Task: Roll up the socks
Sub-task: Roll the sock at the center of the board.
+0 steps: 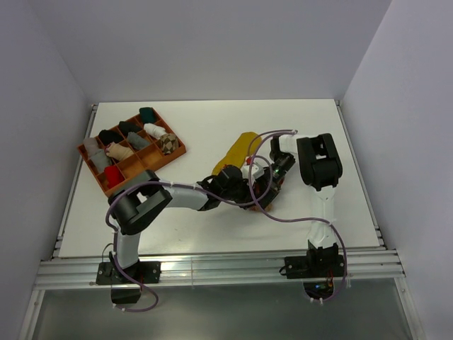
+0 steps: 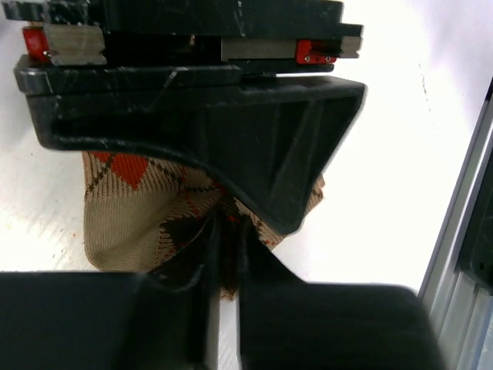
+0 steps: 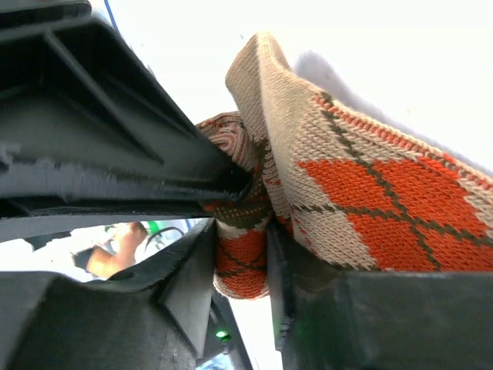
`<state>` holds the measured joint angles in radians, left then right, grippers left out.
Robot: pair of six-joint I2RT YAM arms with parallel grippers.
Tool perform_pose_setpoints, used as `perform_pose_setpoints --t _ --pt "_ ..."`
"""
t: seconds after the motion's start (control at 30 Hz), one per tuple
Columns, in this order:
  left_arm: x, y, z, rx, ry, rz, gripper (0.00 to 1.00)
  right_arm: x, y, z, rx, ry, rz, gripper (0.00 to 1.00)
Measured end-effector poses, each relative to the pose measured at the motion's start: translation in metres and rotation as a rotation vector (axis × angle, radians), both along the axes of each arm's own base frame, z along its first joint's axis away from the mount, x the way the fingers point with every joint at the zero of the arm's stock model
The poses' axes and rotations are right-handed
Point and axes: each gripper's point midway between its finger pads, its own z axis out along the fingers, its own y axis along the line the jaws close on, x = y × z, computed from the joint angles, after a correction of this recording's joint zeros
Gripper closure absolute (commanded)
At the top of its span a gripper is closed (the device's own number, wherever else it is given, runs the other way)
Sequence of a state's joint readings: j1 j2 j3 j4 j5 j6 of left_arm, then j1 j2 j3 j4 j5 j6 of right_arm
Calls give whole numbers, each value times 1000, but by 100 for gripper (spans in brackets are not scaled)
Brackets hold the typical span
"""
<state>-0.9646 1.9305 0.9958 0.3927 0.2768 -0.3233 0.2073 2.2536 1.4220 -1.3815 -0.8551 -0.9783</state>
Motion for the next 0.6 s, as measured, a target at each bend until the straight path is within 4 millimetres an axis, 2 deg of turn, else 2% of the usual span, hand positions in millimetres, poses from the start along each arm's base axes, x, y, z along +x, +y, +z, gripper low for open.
perform_pose_setpoints --t 0.03,0.07,0.17,0.4,0.47,0.6 --pt "0 -2 0 0 4 -1 99 0 -1 0 -5 4 -6 57" --pt "0 -3 0 0 12 -1 100 0 -1 0 -11 11 -15 52" --pt "0 -5 0 -5 29 1 100 -2 -1 5 -22 7 -41 45" --pt "4 -13 -1 -12 116 41 100 4 -9 11 -54 -146 -80 38" --pt "4 -14 -1 -14 146 57 100 13 -11 13 -54 -204 -113 38" --pt "4 -13 -2 -18 207 88 100 43 -24 22 -53 -348 -220 37"
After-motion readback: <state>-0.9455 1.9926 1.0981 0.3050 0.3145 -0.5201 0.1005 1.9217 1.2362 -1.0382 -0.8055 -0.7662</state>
